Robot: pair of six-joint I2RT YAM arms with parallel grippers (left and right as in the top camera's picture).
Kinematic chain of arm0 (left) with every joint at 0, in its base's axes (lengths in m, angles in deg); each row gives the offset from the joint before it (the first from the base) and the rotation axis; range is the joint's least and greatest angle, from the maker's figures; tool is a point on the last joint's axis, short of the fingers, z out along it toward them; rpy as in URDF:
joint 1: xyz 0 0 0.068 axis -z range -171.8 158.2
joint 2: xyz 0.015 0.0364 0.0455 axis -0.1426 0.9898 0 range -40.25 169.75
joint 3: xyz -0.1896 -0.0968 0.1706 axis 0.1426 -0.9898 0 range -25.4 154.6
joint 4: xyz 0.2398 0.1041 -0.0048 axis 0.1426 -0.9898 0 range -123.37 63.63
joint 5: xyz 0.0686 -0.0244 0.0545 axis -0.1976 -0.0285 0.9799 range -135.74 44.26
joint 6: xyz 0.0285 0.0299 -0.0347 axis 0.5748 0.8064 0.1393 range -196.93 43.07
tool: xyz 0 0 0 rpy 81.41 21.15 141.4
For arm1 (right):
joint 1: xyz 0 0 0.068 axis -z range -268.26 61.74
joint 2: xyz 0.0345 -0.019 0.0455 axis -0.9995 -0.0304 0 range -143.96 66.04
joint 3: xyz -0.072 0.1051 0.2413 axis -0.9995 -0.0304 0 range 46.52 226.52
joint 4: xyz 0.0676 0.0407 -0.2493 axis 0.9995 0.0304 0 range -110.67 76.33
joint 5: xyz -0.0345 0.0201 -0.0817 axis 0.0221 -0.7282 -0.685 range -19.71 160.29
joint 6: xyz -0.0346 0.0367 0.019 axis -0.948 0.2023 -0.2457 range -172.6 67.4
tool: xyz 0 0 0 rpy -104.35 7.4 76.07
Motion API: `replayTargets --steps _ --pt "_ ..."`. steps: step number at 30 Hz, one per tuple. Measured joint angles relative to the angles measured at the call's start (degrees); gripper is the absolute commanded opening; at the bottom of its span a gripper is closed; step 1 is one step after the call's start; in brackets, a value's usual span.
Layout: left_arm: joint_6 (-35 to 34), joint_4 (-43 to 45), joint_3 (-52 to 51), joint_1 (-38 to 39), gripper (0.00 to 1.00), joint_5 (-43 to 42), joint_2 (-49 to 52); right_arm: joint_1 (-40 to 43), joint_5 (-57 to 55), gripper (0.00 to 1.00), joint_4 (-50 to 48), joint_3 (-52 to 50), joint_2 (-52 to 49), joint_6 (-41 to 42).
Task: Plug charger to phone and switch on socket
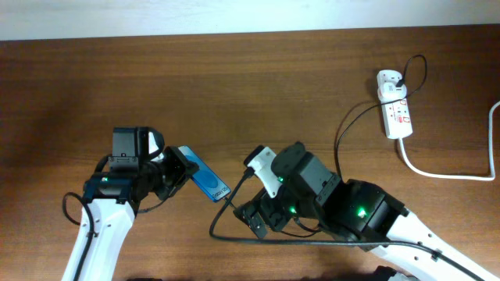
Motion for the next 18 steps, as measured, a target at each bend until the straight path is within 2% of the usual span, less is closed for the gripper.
replayTargets --steps 7,12,17,18 --pt "4.90 6.75 -0.07 0.00 0.00 -2.67 -0.02 7.65 3.93 0.98 0.59 0.00 0.00 5.11" --pt "10.64 13.70 -0.22 0.00 0.00 -9.42 -0.07 17.03 15.39 1.00 0.61 0.00 -2.03 5.75" --pt "13.68 16.65 -0.22 0.00 0.00 -13.22 -0.07 19.65 30.32 0.80 1.31 0.00 -10.49 -1.51" --pt "13.90 16.92 -0.24 0.00 0.00 -13.46 -0.07 19.65 32.00 0.79 1.92 0.00 -12.22 -2.91"
